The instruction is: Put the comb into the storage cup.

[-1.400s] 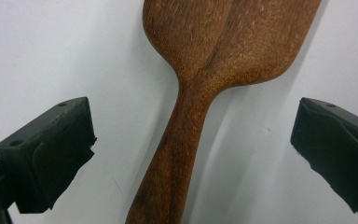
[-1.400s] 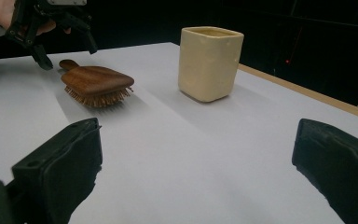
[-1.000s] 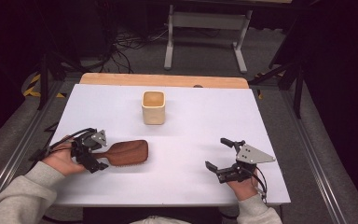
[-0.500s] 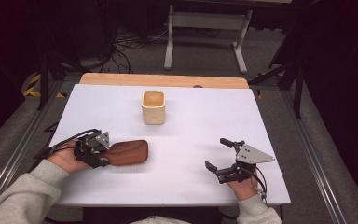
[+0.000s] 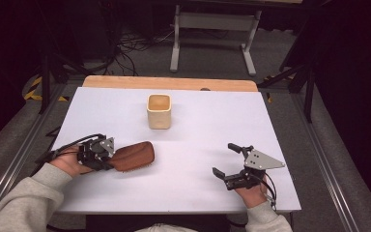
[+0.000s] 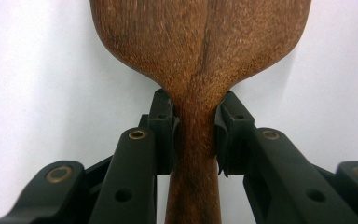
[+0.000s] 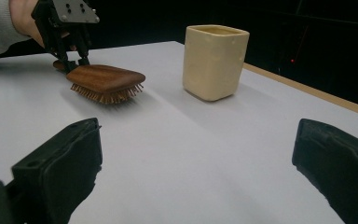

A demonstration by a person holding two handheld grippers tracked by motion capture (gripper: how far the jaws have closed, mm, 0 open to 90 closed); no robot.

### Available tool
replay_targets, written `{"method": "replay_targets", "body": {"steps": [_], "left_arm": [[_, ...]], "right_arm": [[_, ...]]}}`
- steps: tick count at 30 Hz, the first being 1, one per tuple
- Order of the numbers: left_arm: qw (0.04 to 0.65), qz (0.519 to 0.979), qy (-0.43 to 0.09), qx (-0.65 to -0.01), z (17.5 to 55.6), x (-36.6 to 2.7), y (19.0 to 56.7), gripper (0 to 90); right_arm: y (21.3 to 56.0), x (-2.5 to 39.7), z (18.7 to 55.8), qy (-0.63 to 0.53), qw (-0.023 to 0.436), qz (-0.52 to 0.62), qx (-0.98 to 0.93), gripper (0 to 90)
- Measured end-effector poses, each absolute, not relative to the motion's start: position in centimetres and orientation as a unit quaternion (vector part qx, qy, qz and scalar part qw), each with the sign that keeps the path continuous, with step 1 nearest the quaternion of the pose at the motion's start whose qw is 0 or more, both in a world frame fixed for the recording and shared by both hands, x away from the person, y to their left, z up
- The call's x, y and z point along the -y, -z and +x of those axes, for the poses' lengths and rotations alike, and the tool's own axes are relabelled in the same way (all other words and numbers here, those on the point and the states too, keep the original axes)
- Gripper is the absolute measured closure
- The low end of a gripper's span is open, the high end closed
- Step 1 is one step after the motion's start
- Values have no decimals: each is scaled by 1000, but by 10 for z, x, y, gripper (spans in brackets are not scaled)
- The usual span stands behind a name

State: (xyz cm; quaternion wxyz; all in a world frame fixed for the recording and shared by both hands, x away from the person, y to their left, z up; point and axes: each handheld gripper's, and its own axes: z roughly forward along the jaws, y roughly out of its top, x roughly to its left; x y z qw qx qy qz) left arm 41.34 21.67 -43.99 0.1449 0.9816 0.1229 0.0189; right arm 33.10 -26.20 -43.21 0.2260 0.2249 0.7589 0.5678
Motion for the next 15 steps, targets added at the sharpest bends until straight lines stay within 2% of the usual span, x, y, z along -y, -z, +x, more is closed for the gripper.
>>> {"method": "replay_targets", "body": {"steps": [15], "left_arm": [[143,981,-30,-127,410,-216,438,728]], "right_arm": [[432,263,332,-569,224,228,-758,21]]}}
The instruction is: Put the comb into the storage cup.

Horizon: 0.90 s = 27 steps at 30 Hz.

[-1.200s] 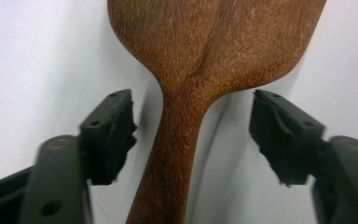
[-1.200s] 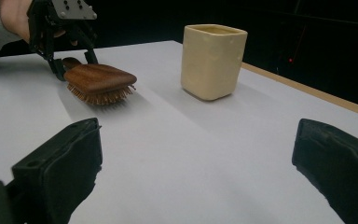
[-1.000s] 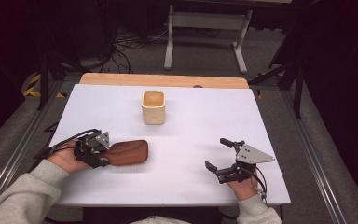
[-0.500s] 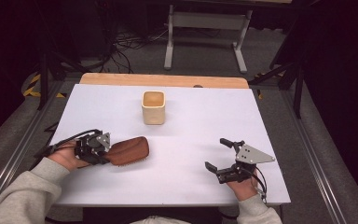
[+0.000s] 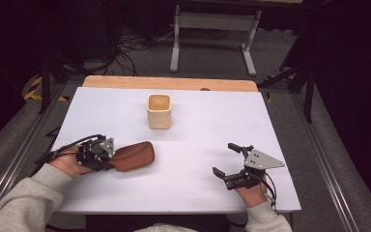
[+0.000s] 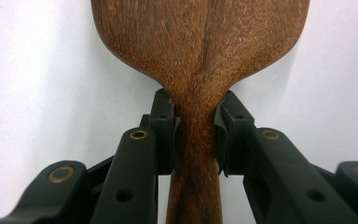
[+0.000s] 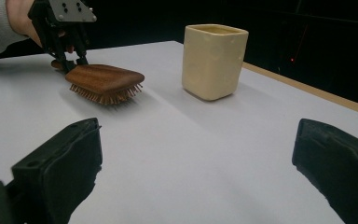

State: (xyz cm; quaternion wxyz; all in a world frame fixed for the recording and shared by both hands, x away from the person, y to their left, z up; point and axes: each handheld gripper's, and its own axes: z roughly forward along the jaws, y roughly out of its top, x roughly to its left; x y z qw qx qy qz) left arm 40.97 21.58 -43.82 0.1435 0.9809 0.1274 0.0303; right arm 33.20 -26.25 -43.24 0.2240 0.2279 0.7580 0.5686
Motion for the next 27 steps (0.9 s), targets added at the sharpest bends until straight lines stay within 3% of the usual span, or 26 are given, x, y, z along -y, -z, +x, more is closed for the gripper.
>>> {"method": "replay_targets", "body": {"steps": [13,27], "left_arm": [[190,973,-38,-127,397,-218,421,727],[298,941,-73,-140,374,-220,396,725]], "right_arm": [[432,263,331,-567,226,230,-758,20],[432,264,331,-568,225,228,-758,20]]}}
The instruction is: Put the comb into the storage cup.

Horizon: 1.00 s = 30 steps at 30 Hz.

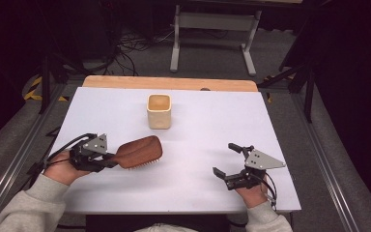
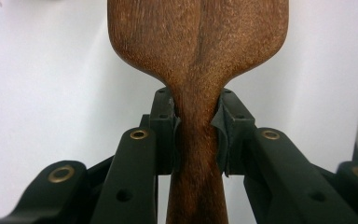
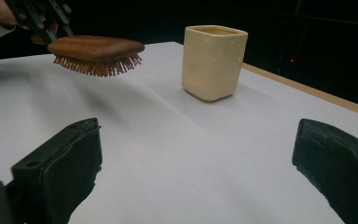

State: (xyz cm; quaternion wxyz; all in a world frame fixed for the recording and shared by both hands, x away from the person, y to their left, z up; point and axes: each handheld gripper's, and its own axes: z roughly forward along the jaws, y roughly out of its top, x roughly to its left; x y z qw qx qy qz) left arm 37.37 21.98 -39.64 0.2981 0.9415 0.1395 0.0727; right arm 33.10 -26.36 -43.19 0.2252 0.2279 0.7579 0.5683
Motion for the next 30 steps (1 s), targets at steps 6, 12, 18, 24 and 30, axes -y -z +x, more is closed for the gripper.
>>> {"method": "replay_targets", "body": {"steps": [6,12,18,24,30], "left_arm": [[358,917,-89,-154,363,-221,397,725],[395,898,-98,-166,355,-217,402,725],[432,876,-105,-186,352,-217,409,725],[458,860,-118,-191,348,-214,414,724],[493,836,-130,-201,346,-212,421,725]], "right_arm": [[432,264,331,-568,225,227,-758,20],[432,263,331,-569,223,227,-758,20],[433,262,331,-568,223,225,-759,20],[433,262,331,-566,223,226,-761,20],[434,260,331,-566,220,227,-761,20]]}}
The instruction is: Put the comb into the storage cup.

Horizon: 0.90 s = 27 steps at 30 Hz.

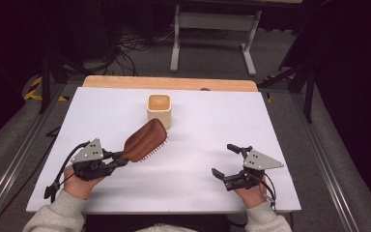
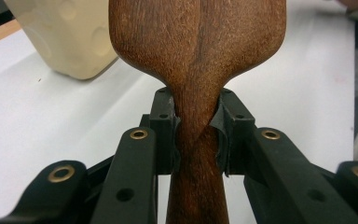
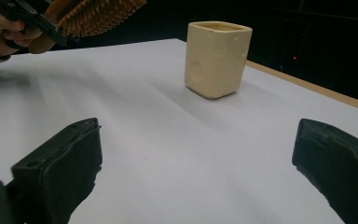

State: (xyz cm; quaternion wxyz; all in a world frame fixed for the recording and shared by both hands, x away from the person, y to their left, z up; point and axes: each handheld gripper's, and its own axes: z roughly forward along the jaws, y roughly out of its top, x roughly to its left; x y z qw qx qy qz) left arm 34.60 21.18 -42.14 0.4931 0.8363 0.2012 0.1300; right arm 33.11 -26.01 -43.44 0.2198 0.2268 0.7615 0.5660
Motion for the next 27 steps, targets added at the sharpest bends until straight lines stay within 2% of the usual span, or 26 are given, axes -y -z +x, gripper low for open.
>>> {"method": "replay_targets", "body": {"steps": [15,27], "left_arm": [[504,822,-164,-209,342,-198,427,725],[494,824,-185,-210,338,-200,426,724]], "right_arm": [[421,236,340,-557,189,221,-778,25],[386,178,365,-557,140,181,-799,25]]}}
